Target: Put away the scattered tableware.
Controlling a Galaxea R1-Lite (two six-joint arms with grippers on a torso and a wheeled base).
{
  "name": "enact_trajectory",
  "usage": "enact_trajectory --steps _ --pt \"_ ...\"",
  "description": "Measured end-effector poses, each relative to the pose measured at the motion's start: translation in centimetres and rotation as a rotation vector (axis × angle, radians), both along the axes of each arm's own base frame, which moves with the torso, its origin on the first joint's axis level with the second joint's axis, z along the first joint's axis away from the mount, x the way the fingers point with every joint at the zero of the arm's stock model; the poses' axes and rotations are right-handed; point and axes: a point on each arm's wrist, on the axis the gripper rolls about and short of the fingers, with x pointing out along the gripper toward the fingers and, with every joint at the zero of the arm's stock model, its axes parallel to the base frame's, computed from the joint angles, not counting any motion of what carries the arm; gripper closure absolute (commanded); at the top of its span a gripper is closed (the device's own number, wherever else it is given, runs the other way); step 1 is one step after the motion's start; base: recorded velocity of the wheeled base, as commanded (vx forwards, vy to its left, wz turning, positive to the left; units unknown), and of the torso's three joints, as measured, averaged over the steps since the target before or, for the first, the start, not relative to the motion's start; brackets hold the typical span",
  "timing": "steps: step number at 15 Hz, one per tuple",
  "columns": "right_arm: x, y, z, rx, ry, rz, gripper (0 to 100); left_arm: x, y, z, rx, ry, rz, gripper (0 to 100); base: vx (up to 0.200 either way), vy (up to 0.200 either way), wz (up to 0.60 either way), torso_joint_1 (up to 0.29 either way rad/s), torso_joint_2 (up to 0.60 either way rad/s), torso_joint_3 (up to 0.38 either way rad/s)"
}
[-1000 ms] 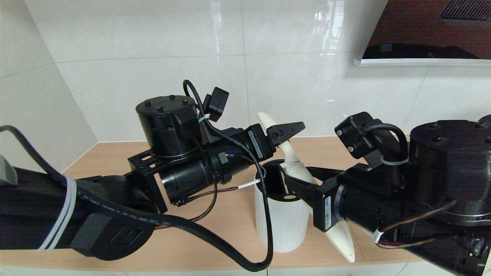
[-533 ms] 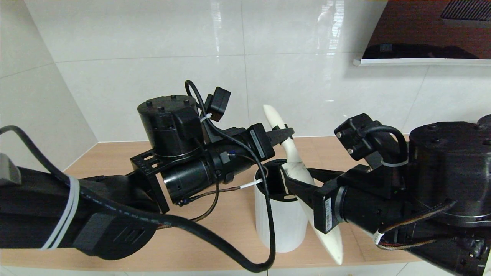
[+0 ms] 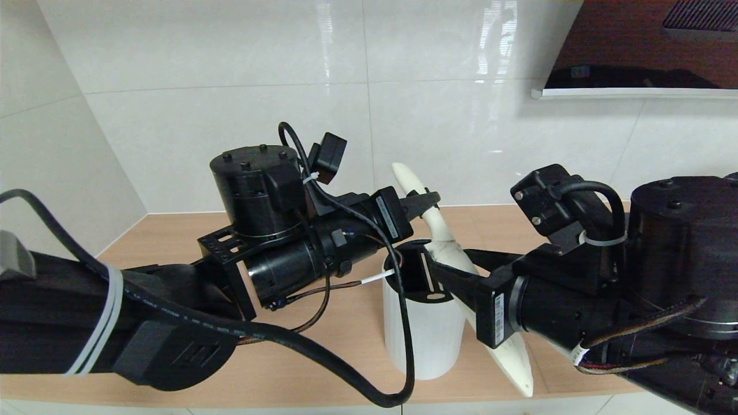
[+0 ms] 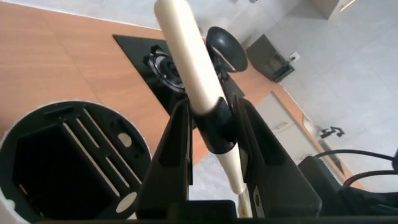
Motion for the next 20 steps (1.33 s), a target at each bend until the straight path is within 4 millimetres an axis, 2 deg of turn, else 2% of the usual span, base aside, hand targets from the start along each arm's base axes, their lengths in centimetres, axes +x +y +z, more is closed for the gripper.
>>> enact_trajectory --steps 4,6,9,11,13,17,20 --pt "0.0 -0.1 0.2 0.007 -0.005 -0.001 0 0.0 0.0 0.2 -0.002 -0.003 0.001 100 0.0 0.0 0.0 0.0 0.0 0.0" --pt "-0.2 -0.4 0.5 0.018 -0.013 -0.002 0 -0.3 0.6 1.2 -0.028 -0.016 0.009 100 0.0 0.0 0.0 0.0 0.0 0.0" --pt "-0.7 -1.9 2.0 0.056 -0.045 -0.017 0 -0.6 3.0 3.6 -0.079 -0.07 0.057 100 0.0 0.0 0.0 0.0 0.0 0.0" --pt "-0.6 -3.9 3.1 0.072 -0.075 -0.066 0 -0.8 5.2 5.2 -0.095 -0.127 0.107 100 0.0 0.0 0.0 0.0 0.0 0.0" --pt "-0.3 -5.0 3.5 0.066 -0.092 -0.104 0 -1.2 6.3 6.0 -0.074 -0.191 0.135 100 0.0 0.0 0.0 0.0 0.0 0.0" --pt "0.1 -5.5 3.3 0.059 -0.091 -0.127 0 -2.2 7.2 6.1 0.004 -0.401 0.12 100 0.0 0.0 0.0 0.0 0.0 0.0" --pt "0.1 -5.5 3.2 0.055 -0.089 -0.129 0 -2.1 7.2 5.7 0.059 -0.567 0.113 100 0.0 0.0 0.0 0.0 0.0 0.0"
